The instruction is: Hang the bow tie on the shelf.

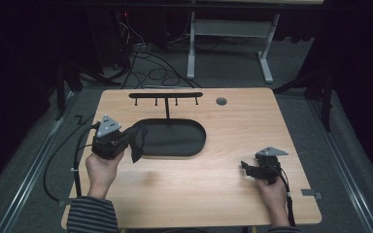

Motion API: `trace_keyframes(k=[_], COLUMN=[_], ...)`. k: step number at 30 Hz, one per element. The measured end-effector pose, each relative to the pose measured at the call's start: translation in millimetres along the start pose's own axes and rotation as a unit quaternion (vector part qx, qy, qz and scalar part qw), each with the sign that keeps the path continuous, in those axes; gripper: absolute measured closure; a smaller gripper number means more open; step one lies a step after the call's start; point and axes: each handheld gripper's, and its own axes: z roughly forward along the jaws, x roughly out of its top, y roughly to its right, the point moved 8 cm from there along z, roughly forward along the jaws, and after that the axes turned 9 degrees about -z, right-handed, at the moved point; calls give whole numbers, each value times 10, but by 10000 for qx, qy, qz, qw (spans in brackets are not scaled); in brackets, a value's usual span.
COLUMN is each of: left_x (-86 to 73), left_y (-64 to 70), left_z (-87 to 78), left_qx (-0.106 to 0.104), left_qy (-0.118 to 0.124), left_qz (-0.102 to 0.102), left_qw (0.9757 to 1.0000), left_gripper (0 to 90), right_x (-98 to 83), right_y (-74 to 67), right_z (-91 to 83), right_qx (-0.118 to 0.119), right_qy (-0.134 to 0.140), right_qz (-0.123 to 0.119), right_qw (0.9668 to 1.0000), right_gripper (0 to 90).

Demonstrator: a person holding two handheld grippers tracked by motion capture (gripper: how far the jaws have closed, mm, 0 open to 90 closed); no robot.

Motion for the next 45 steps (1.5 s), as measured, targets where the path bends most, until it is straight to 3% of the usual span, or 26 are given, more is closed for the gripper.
trace_keyframes(k=[6, 21, 45], left_x=[60, 263, 577], left_y=[-58, -117, -303], left_z=[-4, 54, 255], left_qx=[14, 43, 393], left_qy=[86, 184, 201], left_qz=[-107, -123, -94], left_qw=[9999, 9997, 9990], left_gripper=[898, 898, 899], right_x=[0, -1, -1], right_y=[1, 1, -2], right_z=[0, 0, 0], right_qx=[2, 3, 3], right_qy=[2, -2, -5], right_qz=[2, -12, -11], right_qw=[10000, 10000, 10000], right_gripper=[322, 322, 321])
